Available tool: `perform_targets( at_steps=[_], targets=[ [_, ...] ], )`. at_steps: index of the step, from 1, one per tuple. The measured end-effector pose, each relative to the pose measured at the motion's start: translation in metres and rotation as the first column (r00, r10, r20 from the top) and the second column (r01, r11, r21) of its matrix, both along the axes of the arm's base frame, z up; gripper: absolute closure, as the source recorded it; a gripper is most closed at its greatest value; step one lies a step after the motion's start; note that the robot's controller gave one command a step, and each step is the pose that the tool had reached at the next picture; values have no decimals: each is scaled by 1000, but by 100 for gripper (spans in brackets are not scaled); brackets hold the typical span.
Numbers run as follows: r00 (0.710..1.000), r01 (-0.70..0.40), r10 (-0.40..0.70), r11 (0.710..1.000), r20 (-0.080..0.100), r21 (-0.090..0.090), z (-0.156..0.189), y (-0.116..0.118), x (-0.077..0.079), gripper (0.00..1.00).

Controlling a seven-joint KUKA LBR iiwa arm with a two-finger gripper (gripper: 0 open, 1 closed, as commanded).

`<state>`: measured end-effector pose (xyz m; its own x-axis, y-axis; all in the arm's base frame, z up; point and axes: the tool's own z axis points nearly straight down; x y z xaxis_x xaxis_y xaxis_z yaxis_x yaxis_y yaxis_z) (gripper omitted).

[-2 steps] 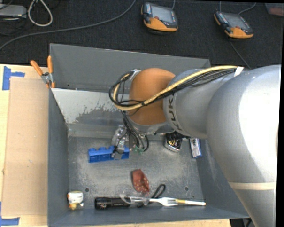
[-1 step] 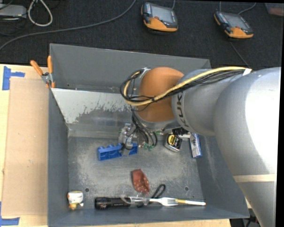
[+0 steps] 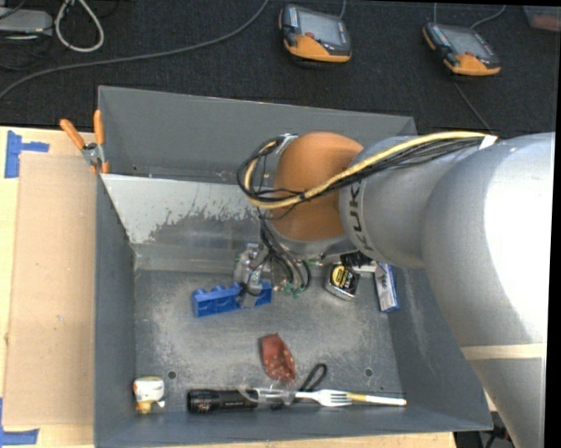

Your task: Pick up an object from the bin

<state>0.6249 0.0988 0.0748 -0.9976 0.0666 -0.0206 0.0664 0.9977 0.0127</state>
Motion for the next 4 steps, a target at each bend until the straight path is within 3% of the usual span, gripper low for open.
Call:
perform_targets(
  at_steps=[1, 2, 3, 4],
  targets=[
    [996, -91, 91, 996, 9, -4, 0, 12, -11, 100],
    [992, -122, 122, 993, 6, -3, 0, 23, -10, 100],
    [995, -102, 102, 995, 2, -3, 13, -15, -10, 100],
    [929, -370, 370, 929, 5, -9, 6, -3, -13, 100]
  ],
)
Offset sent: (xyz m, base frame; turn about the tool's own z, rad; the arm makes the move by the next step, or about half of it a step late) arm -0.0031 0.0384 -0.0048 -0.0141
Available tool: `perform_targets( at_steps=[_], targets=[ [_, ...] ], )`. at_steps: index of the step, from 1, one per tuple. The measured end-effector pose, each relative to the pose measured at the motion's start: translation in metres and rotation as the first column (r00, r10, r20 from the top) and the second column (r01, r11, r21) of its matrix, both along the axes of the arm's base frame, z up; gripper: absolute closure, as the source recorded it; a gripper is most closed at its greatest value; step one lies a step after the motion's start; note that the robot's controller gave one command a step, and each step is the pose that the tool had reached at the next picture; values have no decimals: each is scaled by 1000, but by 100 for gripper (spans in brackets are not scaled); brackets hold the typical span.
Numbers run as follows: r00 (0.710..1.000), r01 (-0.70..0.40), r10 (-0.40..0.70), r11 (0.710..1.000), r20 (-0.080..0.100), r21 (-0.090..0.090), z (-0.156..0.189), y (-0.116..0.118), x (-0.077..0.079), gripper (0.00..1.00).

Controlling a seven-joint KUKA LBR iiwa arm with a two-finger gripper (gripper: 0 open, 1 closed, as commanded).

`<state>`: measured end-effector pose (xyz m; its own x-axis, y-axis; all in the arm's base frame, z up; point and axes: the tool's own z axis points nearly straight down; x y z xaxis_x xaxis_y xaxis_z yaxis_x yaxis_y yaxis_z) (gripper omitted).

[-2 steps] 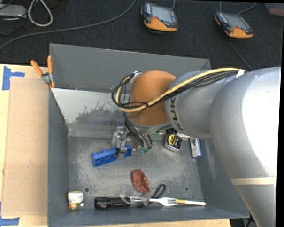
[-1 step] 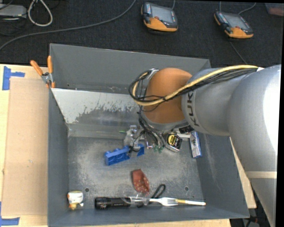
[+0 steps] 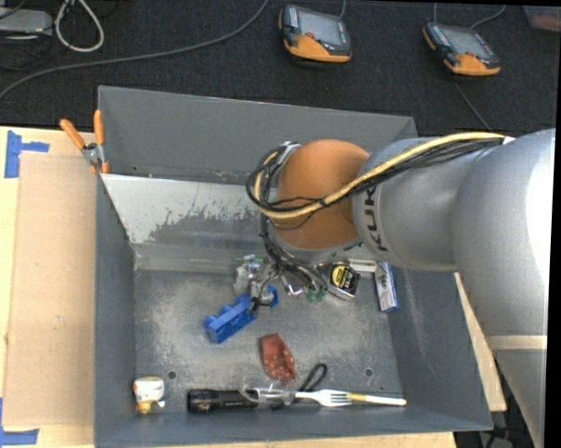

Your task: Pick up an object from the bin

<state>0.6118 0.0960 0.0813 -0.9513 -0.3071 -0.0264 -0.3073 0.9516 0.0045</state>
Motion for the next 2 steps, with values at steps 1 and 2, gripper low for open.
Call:
perform_targets(
  at_steps=[1, 2],
  targets=[
    [998, 63, -63, 998, -1, 1, -4, 9, -1, 100],
    [997, 79, -79, 997, -2, 2, 1, -17, -10, 100]
  ],
)
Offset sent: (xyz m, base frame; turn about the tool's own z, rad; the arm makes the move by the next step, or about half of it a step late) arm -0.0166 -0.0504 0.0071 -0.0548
